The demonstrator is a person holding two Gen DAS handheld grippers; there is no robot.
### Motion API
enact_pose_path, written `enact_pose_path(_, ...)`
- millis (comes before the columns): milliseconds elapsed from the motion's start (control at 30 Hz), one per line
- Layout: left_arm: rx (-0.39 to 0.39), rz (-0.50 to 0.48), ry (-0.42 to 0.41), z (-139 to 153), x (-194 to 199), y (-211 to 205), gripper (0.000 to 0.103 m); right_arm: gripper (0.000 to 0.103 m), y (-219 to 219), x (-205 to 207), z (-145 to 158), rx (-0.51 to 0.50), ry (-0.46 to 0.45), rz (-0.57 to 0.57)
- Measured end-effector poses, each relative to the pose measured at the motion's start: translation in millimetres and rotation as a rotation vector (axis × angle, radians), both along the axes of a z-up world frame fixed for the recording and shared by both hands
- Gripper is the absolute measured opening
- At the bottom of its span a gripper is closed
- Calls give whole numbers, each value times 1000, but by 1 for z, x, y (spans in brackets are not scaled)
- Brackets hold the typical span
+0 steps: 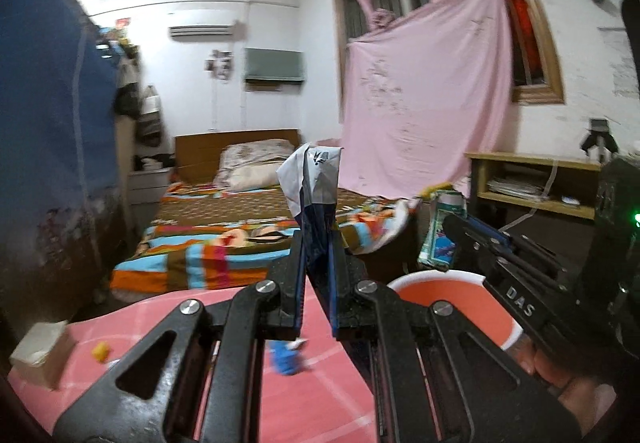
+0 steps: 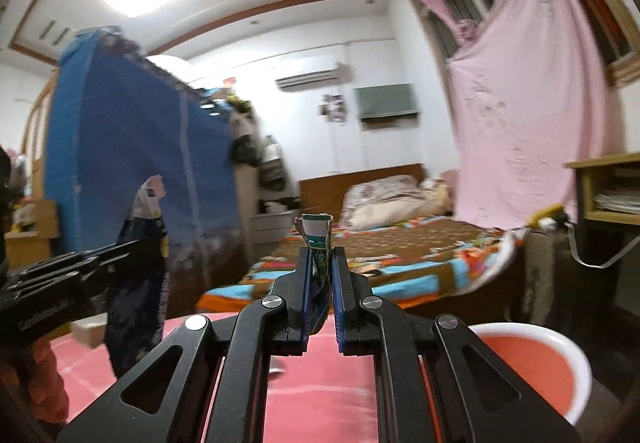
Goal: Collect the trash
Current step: 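Lift and carry wrapper in left tool and tube in right tool over bucket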
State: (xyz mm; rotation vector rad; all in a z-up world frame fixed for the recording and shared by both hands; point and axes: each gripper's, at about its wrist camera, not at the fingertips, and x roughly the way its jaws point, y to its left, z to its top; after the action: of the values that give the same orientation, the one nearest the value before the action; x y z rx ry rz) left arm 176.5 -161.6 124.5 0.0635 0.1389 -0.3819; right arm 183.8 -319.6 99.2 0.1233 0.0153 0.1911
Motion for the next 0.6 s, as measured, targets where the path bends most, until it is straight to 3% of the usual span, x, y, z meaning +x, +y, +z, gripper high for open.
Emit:
enact_pose_path(267, 13, -133, 74, -14, 25, -59, 0, 8, -48, 8, -14, 27, 56, -164)
enact_pose_path(600, -22, -157, 276, -38, 71, -102, 0, 8, -86, 23, -39, 87, 192, -256)
